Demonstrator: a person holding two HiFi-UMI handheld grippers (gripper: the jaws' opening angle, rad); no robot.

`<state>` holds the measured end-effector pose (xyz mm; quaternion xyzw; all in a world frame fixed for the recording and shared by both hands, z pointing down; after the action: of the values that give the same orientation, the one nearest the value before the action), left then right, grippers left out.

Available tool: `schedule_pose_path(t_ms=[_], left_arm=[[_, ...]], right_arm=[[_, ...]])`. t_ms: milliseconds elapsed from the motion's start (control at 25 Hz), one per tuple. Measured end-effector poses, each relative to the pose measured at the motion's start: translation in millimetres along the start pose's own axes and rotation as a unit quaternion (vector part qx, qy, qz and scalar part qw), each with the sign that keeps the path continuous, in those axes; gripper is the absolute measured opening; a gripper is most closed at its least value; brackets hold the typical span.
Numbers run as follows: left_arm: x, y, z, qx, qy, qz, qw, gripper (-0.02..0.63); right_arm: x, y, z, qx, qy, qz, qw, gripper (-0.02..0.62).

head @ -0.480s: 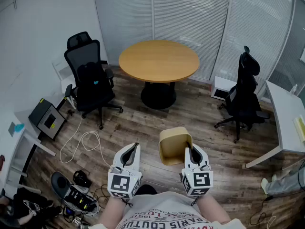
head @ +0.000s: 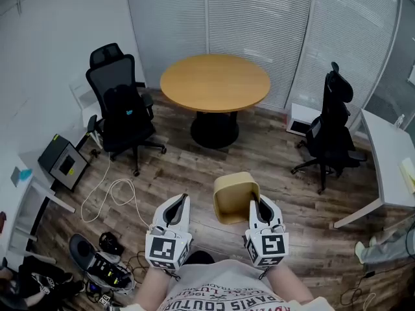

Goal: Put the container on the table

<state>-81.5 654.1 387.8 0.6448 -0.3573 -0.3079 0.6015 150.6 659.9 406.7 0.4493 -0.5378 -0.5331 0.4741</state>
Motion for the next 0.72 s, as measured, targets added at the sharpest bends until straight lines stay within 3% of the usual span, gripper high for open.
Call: schedule_pose_path(t_ms=[400, 720], left_arm=[[23, 6, 11, -0.012, 0.004, 0.014, 0.9998, 0.006], [68, 24, 62, -0.016, 0.016, 0.033, 0.9992, 0.006]], right_arm=[[23, 7, -8, 0.017, 0.004, 0.013, 1.0, 0.011], [92, 17, -1, 0.026, 0.011, 0.035, 0.999, 0.012]])
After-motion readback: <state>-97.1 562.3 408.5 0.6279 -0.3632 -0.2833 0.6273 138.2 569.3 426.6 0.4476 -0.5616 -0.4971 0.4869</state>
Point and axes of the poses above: the fingertips, and each gripper's own axes: x forward along the fingers, z to its left, y out of its underside, the point moved 7 cm from there along -x, backward along the fingers, and after that the axes turned 6 degrees about y, right-handed, at the moved point
